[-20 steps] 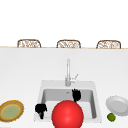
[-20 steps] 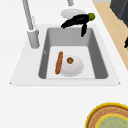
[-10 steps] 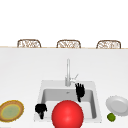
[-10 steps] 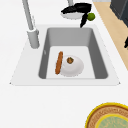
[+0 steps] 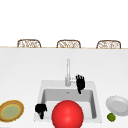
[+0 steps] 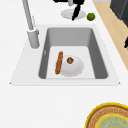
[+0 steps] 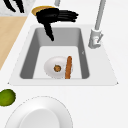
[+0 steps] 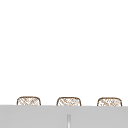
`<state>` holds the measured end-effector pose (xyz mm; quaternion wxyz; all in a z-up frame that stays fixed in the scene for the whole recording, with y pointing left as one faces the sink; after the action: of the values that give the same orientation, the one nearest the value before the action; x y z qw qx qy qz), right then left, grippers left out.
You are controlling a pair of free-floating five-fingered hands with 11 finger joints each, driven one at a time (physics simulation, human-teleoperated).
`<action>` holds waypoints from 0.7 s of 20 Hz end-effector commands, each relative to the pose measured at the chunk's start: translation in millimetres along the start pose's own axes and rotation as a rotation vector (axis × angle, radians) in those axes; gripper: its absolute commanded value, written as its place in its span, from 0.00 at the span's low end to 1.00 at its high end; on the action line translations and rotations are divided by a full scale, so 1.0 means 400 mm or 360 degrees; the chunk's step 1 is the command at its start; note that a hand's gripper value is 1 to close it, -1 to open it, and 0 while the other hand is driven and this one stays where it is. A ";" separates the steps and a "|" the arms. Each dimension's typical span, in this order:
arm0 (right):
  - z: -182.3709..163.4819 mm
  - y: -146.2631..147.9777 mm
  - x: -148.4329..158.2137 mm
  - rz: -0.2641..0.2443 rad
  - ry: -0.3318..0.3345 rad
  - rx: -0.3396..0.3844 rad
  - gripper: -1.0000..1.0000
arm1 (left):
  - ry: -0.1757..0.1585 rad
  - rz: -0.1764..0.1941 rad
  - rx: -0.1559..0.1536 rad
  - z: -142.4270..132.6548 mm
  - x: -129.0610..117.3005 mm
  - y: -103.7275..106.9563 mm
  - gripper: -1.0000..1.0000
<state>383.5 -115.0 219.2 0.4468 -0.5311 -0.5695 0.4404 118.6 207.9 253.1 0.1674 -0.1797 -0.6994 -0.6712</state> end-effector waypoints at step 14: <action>-0.268 -0.013 0.035 0.0093 -0.0015 0.0215 0.00 | 0.0000 0.0000 0.0000 0.000 0.000 0.000 0.50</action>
<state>473.2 -100.7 248.0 0.4541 -0.5244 -0.5553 0.4588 118.6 207.9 253.1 0.1674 -0.1797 -0.6994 -0.6712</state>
